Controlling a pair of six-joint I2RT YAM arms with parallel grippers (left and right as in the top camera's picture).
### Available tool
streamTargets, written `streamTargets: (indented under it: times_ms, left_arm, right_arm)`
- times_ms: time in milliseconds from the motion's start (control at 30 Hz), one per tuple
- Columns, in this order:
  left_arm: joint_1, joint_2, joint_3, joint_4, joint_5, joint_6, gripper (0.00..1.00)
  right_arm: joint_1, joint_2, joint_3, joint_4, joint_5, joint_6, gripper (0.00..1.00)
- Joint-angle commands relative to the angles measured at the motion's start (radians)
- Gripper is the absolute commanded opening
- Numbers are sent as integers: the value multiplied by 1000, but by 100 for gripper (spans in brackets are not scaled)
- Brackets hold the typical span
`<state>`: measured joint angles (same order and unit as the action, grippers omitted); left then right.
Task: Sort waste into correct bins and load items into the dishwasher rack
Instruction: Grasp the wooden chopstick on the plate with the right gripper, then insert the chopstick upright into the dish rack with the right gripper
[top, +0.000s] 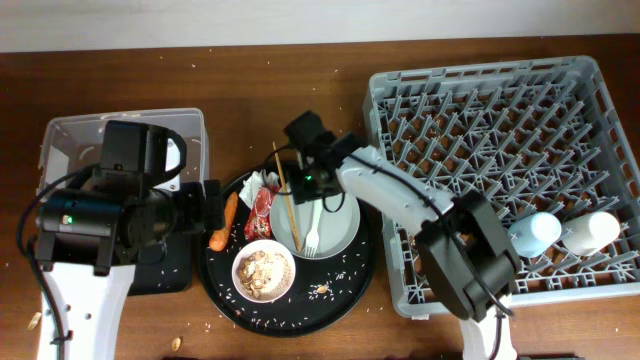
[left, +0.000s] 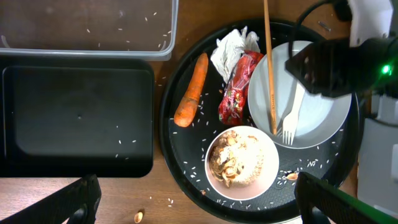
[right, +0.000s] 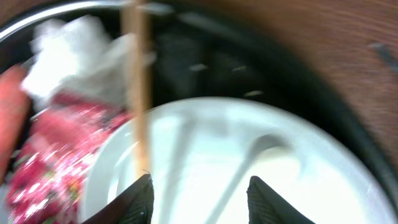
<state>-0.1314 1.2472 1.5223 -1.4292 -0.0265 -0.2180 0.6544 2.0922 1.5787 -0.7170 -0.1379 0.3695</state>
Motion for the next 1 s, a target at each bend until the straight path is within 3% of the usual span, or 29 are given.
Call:
streamTargets:
  times_ms: [0,167,400,433,467,667,767,833,900,933,967]
  left_arm:
    - [3,0,3,-1,0,-1,99]
    - [3,0,3,-2,1,-1,99]
    - [3,0,3,-1,0,-1,99]
    - [3,0,3,-1,0,-1,99]
    - [3,0,3,-1,0,-1,99]
    - [3,0,3,-1,0,-1,99]
    - [3,0,3,-1,0,-1,99]
    - [3,0,3,-1,1,-1,99]
    - [3,0,3,-1,0,-1,99]
    - [3,0,3,-1,0,-1,99]
    - [3,0,3,-1,0,-1,99]
  right_arm:
    - [68,-8,10,-12,-5,-47,47]
    - [92,43,-13,-19,-7,-21,31]
    - [117,43,-74,61,14,10,24]
    - [120,43,-99,84,15,9,21]
    - [116,43,-105,70,27,9,4]
    - [47,-196,18,-112,235,-19,4]
    - [-163,-367,37,-218,274,-125,4]
    - [-270,-328,27,-307,270,-174,4]
    - [-289,-243,-15,-318,270,-202,4]
    - [-289,-215,-26,-316,270,-205,8]
    - [-288,-196,-25,-317,274,-205,51]
